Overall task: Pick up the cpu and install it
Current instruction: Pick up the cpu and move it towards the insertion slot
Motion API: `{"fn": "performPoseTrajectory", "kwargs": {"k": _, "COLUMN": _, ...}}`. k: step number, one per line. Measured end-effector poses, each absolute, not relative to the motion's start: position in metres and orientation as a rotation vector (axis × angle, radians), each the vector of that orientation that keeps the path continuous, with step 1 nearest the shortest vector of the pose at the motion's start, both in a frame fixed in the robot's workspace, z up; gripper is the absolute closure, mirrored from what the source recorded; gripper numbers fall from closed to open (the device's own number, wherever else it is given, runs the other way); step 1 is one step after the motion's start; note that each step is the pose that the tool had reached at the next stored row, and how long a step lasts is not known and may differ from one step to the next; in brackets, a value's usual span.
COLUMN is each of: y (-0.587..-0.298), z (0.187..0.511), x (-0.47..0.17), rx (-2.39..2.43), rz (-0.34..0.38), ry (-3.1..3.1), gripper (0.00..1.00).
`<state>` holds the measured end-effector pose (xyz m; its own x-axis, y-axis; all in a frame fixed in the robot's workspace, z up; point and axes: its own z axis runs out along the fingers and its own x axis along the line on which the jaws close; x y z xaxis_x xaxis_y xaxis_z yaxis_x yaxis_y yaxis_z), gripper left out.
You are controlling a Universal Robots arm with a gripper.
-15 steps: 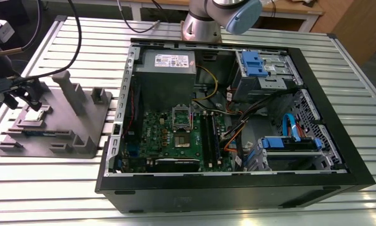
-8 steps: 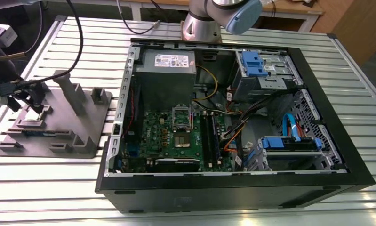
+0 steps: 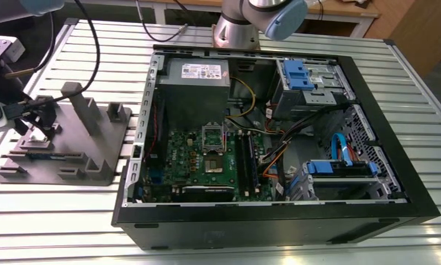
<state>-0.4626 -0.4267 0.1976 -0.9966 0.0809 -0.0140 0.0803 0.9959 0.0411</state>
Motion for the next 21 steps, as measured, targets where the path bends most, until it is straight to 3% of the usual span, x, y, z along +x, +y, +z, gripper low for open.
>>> {"fn": "performPoseTrajectory", "kwargs": {"k": 21, "y": -0.422, "z": 0.185, "x": -0.466, "rx": 0.126, "rz": 0.063, "ry": 3.123, "gripper": 0.41}}
